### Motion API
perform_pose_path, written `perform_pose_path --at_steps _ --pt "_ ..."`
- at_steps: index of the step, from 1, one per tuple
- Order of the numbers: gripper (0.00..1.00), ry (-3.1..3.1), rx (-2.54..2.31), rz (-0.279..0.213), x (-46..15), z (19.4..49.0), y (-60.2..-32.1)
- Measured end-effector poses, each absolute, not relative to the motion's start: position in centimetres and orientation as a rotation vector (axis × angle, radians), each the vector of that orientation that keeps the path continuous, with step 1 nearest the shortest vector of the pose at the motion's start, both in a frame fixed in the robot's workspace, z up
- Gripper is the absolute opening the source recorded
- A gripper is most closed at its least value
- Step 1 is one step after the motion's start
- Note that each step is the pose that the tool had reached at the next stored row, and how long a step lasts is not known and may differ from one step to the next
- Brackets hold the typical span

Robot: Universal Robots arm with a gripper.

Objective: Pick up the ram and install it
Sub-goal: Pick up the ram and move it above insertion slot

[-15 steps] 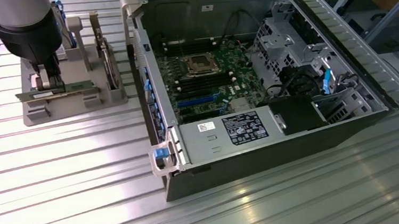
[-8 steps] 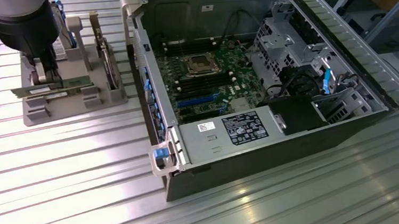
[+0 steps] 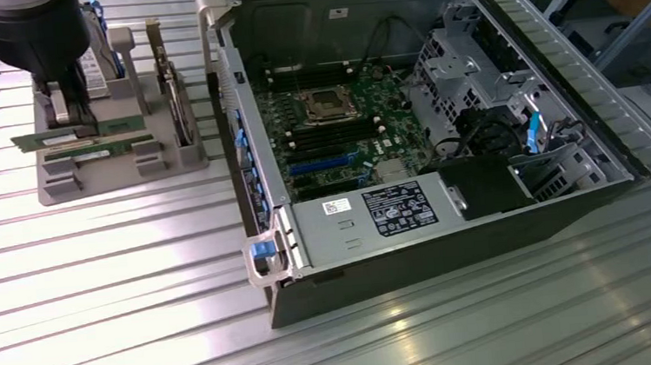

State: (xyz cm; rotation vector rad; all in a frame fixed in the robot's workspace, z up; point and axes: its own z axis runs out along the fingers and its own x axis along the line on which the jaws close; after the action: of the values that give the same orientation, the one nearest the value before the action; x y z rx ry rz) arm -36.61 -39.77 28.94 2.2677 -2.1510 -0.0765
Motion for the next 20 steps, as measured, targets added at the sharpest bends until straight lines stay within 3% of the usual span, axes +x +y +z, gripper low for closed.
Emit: perform_pose_path --at_steps 20 --pt "0.13 -2.151 2.268 -0.077 -36.6 33.0 -39.8"
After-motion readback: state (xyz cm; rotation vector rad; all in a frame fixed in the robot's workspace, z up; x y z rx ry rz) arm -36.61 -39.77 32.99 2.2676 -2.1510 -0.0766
